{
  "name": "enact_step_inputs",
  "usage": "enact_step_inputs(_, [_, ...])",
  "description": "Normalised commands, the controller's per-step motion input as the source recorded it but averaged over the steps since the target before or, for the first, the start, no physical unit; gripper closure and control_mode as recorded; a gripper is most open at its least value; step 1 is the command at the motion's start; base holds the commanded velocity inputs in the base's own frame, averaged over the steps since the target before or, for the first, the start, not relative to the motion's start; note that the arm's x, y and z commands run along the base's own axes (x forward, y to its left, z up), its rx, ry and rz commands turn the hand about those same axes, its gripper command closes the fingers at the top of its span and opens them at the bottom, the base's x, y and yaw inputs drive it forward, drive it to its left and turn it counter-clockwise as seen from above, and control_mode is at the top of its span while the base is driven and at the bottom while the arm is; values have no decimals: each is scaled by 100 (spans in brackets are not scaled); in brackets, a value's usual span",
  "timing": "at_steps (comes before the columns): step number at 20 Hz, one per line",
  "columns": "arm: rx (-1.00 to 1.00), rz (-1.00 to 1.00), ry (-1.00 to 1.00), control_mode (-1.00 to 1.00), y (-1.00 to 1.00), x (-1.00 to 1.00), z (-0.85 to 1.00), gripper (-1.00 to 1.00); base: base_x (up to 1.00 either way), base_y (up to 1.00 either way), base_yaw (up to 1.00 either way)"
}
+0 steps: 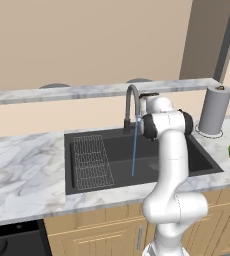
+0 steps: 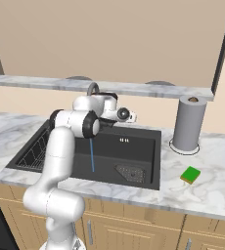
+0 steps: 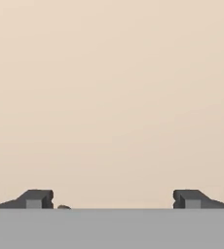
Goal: Soak the sponge with water for a few seconds and then drop it inside the sink.
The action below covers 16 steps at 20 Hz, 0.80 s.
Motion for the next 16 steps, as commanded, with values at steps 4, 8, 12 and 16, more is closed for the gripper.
enact_step_inputs(4, [4, -1, 0, -100, -26, -46, 18, -100, 0, 0, 0])
enact_step_inputs(8, [5, -1, 0, -100, -25, -45, 8, -100, 0, 0, 0])
enact_step_inputs(12, [3, -1, 0, -100, -29, -46, 6, -100, 0, 0, 0])
enact_step_inputs(16, [2, 0, 0, -100, -31, -43, 9, -100, 0, 0, 0])
